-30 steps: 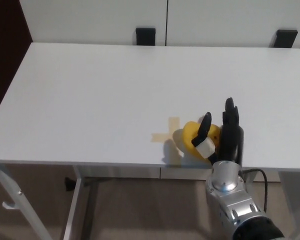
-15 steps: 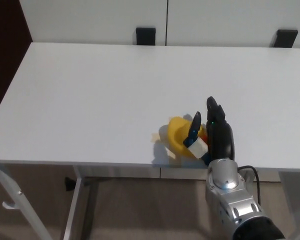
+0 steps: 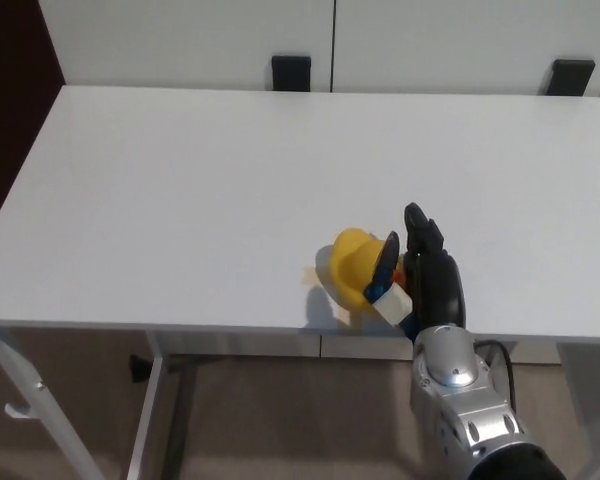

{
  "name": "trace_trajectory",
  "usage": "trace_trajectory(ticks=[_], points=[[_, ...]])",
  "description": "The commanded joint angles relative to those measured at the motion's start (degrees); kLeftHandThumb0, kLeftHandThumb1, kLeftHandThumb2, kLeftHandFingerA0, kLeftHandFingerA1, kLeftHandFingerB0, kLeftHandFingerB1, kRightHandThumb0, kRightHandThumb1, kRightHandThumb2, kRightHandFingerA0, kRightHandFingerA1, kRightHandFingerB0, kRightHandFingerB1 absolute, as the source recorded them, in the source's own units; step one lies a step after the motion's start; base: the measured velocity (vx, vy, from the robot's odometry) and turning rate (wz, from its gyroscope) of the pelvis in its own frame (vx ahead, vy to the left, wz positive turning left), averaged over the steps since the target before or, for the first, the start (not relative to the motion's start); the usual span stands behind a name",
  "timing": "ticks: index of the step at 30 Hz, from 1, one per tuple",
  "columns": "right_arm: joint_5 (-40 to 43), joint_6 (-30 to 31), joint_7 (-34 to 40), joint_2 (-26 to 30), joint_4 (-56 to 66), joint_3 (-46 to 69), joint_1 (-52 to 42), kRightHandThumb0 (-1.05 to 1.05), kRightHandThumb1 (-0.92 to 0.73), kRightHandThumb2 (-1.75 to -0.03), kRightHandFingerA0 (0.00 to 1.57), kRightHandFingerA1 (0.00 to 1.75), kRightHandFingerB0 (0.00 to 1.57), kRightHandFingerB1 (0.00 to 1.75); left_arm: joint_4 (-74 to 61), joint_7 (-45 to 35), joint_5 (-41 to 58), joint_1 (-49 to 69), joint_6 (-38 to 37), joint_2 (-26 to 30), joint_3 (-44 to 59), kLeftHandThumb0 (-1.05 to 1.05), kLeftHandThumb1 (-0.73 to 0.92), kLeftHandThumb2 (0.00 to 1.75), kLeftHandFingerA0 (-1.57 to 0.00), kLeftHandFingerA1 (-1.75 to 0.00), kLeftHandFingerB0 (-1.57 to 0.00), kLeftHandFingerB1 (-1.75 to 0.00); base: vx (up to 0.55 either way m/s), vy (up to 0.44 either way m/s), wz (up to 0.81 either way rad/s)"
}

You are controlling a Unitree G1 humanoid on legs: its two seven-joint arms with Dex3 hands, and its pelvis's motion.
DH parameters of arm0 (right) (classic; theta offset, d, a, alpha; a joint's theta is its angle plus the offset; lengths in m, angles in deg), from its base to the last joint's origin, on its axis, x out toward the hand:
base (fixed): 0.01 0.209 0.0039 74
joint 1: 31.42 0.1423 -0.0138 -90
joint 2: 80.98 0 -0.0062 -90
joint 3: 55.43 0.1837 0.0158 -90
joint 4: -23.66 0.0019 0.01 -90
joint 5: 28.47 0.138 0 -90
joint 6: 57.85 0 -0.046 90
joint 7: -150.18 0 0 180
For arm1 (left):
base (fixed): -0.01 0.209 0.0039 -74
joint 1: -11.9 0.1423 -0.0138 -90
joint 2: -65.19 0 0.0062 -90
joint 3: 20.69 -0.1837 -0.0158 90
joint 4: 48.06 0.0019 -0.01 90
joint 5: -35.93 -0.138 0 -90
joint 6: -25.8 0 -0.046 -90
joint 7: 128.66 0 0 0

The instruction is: The robot uses its right hand to push the yellow duck toy to the center of the white desk.

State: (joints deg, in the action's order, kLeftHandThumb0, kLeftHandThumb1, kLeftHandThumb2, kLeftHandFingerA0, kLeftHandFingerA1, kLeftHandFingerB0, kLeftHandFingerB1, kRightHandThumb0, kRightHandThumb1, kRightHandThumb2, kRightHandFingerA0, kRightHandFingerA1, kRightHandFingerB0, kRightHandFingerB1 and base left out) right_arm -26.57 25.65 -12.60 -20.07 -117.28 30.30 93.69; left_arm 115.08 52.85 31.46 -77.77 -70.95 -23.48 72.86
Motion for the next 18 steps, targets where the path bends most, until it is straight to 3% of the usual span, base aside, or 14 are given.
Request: trace_trajectory(ticks=[1, 2, 5, 7, 8, 9, 10, 12, 13, 18], points=[[0.1, 1.7, 0.3, -6.8, 2.3, -0.9, -3.9, -1.05, -0.89, -1.27, 0.00, 0.13, 0.00, 0.08, 0.5, 0.2, -0.6, 0.3, -3.4, 0.2, 0.0, -0.08, 0.65, 0.82, -0.94, -0.71, -0.94, -0.73, 0.00, 0.000, 0.00], [-1.8, 1.9, 1.7, -5.3, 3.0, -1.8, -4.1, -0.95, -0.92, -0.95, 0.00, 0.00, 0.00, 0.00, 0.5, 0.1, -0.5, 0.3, -3.5, 0.1, 0.1, -0.05, 0.63, 0.84, -0.94, -0.71, -0.92, -0.73, 0.00, 0.000, 0.00], [-10.8, 2.4, 9.6, 2.3, 6.8, -4.7, -3.9, -0.97, -0.92, -0.96, 0.00, 0.00, 0.00, 0.00, 0.5, -0.3, -0.4, 0.4, -3.8, 0.2, 0.1, -0.06, 0.63, 0.86, -0.93, -0.70, -0.92, -0.72, 0.00, 0.000, 0.00], [-12.7, 2.5, 11.3, 4.0, 7.8, -5.2, -3.8, -0.97, -0.92, -0.96, 0.00, 0.00, 0.00, 0.00, 0.5, -0.3, -0.4, 0.4, -3.8, 0.2, 0.1, -0.06, 0.63, 0.86, -0.93, -0.70, -0.92, -0.72, 0.00, 0.000, 0.00], [-14.0, 2.1, 12.2, 6.5, 9.5, -5.0, -3.9, -0.93, -0.92, -0.78, 0.00, 0.00, 0.00, 0.00, 0.5, -0.2, -0.6, 0.3, -3.7, 0.3, -0.1, -0.05, 0.62, 0.87, -0.93, -0.68, -0.92, -0.74, 0.00, 0.000, 0.00], [-14.4, 1.7, 12.3, 7.8, 10.6, -4.6, -4.0, -0.93, -0.92, -0.78, 0.00, 0.00, 0.00, 0.00, 0.6, -0.1, -0.7, 0.3, -3.6, 0.4, -0.2, -0.05, 0.62, 0.87, -0.93, -0.68, -0.92, -0.74, 0.00, 0.000, 0.00], [-15.1, 1.3, 11.4, 11.7, 14.1, -3.2, -4.6, -0.96, -0.92, -0.92, 0.00, 0.00, 0.00, 0.00, 0.5, 0.0, -0.8, 0.4, -3.8, 0.4, -0.3, -0.06, 0.63, 0.84, -0.95, -0.72, -0.94, -0.72, 0.00, 0.000, 0.00], [-15.5, 1.2, 10.7, 14.3, 16.7, -2.3, -5.1, -0.96, -0.92, -0.92, 0.00, 0.00, 0.00, 0.00, 0.5, 0.1, -0.9, 0.5, -4.0, 0.4, -0.3, -0.06, 0.63, 0.84, -0.95, -0.72, -0.94, -0.72, 0.00, 0.000, 0.00], [-15.6, -0.5, 8.2, 21.3, 24.3, 1.4, -7.7, -1.01, -0.92, -0.86, 0.00, 0.00, 0.00, 0.00, 0.5, 0.1, -1.0, 0.8, -4.3, 0.6, -0.4, -0.04, 0.61, 0.88, -0.95, -0.74, -0.95, -0.74, 0.00, 0.000, 0.00], [-13.4, 0.4, 3.4, 27.9, 33.1, 5.7, -11.3, -0.99, -0.92, -0.84, 0.00, 0.00, 0.00, 0.00, 0.3, -0.3, -0.4, 1.0, -4.5, 0.7, 0.0, -0.07, 0.60, 0.85, -0.92, -0.72, -0.95, -0.76, 0.00, 0.000, 0.00]])
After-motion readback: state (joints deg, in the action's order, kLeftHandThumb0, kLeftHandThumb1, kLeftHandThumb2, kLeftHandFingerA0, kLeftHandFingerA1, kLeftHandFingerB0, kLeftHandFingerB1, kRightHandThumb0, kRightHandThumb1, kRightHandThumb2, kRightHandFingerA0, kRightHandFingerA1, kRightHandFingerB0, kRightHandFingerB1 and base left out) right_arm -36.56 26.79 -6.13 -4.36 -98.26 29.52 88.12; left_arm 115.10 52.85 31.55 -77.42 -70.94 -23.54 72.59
